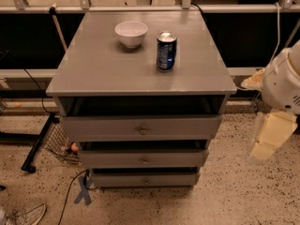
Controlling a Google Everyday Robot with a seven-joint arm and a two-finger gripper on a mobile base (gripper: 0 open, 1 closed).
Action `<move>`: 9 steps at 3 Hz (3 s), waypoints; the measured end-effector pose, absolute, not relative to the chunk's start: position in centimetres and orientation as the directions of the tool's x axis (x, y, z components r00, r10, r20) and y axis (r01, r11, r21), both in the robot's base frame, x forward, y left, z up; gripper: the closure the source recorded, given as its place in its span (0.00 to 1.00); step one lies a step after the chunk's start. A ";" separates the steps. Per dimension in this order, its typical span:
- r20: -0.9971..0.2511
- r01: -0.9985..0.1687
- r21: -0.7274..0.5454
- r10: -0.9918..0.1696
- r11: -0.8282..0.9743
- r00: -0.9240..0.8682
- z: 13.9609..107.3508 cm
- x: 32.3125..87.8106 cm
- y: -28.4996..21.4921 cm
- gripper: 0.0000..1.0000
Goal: Open middle drawer
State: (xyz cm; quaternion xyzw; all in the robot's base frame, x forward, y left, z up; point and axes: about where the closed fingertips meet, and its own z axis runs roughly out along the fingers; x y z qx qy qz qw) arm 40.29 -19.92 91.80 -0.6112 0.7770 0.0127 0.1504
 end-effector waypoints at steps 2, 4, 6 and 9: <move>-0.277 -0.966 -0.088 -0.938 0.242 -0.210 86.0 38.2 -18.4 0.00; -0.363 -0.971 -0.048 -0.910 0.234 -0.202 82.2 39.4 -17.0 0.00; -0.421 -0.974 0.002 -0.883 0.228 -0.208 77.2 41.2 -15.1 0.00; -0.427 -0.971 0.042 -0.875 0.236 -0.231 65.7 43.6 -13.4 0.00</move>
Offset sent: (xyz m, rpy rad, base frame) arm -0.0126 0.0118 -0.0375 0.0391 0.0401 0.0149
